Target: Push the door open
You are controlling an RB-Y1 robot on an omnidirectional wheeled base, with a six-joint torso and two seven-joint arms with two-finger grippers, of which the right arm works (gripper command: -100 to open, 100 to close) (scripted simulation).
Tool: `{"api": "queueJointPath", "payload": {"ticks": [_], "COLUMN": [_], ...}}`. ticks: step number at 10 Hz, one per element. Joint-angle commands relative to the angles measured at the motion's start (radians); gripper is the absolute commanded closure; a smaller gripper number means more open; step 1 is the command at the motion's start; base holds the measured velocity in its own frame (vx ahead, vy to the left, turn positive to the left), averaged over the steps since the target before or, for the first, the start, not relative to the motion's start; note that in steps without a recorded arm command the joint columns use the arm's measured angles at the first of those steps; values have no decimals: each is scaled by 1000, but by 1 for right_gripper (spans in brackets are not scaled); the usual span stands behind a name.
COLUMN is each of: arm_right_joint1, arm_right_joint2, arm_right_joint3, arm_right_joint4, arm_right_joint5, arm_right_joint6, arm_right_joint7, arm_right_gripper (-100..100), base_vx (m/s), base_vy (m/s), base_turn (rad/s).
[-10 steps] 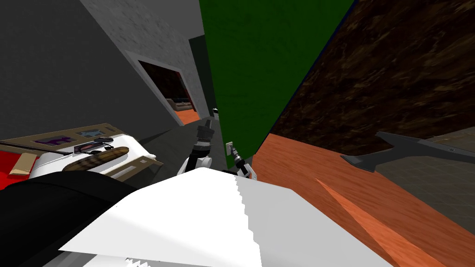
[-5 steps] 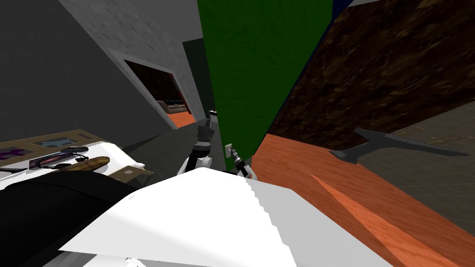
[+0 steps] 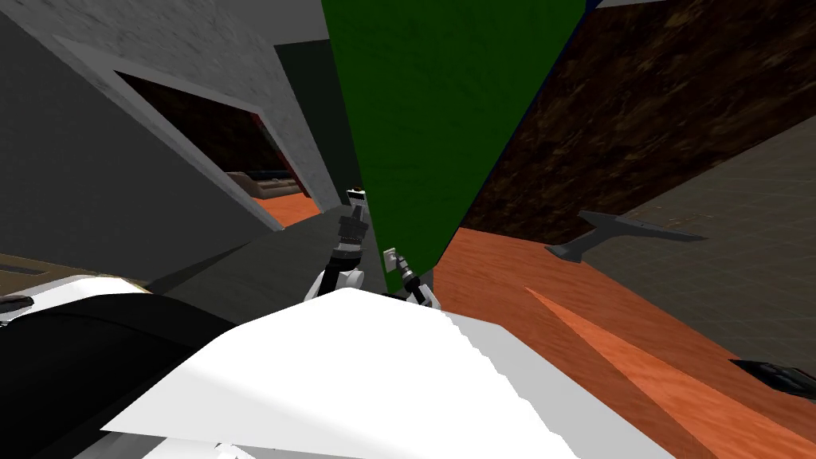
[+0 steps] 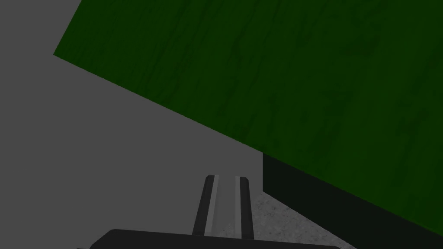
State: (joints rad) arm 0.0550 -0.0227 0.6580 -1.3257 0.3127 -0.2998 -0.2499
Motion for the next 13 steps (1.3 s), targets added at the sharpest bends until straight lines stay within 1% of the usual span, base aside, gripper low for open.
{"api": "queueJointPath", "payload": {"ticks": [1,3,5,6,7,8,9,10,11,12,13], "arm_right_joint1": [13,24,33,28,23,22,38,43,54,66,66], "arm_right_joint2": [13,37,67,53,24,15,5,-1,-8,-10,-10], "arm_right_joint3": [-1,-1,-1,-22,-45,-52,-22,-11,13,39,39], "arm_right_joint4": [2,-1,-4,-8,-7,-7,-11,-15,-23,-33,-33], "arm_right_joint5": [0,-1,-2,-3,-10,-12,-1,2,8,15,15], "arm_right_joint6": [9,12,14,13,12,12,5,5,7,8,8], "arm_right_joint7": [13,25,36,35,39,41,42,40,38,35,35], "arm_right_gripper": [100,100,100,100,100,100,-100,-100,-100,-100,-100], "base_vx": [87,66,6,9,71,91,14,-66,-77,-83,-77], "base_vy": [189,186,178,64,120,194,-16,-163,-199,-202,-120], "base_turn": [-254,-195,-184,-66,-81,-88,-181,-73,-75,-108,-38]}}
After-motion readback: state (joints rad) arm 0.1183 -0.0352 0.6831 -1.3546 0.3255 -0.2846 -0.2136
